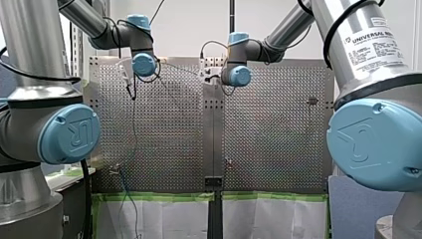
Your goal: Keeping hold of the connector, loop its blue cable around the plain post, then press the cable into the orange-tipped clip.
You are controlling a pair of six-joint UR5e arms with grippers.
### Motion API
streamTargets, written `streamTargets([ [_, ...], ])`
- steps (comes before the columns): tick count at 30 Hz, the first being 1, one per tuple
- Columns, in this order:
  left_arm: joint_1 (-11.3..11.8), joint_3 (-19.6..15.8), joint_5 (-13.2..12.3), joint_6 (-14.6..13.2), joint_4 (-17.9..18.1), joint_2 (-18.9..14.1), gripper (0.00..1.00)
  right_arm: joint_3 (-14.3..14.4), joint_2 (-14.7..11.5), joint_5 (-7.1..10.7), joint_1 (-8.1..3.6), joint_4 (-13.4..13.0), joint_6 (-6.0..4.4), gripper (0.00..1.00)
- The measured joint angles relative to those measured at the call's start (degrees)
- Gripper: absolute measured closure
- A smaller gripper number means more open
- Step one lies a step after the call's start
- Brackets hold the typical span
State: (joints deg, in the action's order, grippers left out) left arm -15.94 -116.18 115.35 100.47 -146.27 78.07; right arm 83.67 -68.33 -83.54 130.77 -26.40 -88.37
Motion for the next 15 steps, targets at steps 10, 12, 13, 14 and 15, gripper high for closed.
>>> streamTargets([
  [10,1.7,3.2,-0.6,0.0,-1.1,0.6,1.00,-4.6,0.4,1.29,0.13,2.0,-0.43,1.00],
  [12,2.0,4.2,-1.1,0.0,-1.2,1.6,1.00,-5.3,0.6,1.40,0.14,2.4,-0.47,1.00],
  [13,2.1,4.6,-1.3,0.0,-1.3,2.0,1.00,-5.8,0.7,1.45,0.14,2.6,-0.48,1.00],
  [14,2.3,5.1,-1.4,0.1,-1.5,2.5,1.00,-6.1,0.8,1.49,0.14,2.7,-0.49,1.00],
  [15,2.5,5.8,-1.5,0.1,-1.7,3.2,1.00,-6.4,0.9,1.52,0.14,2.8,-0.49,1.00],
])
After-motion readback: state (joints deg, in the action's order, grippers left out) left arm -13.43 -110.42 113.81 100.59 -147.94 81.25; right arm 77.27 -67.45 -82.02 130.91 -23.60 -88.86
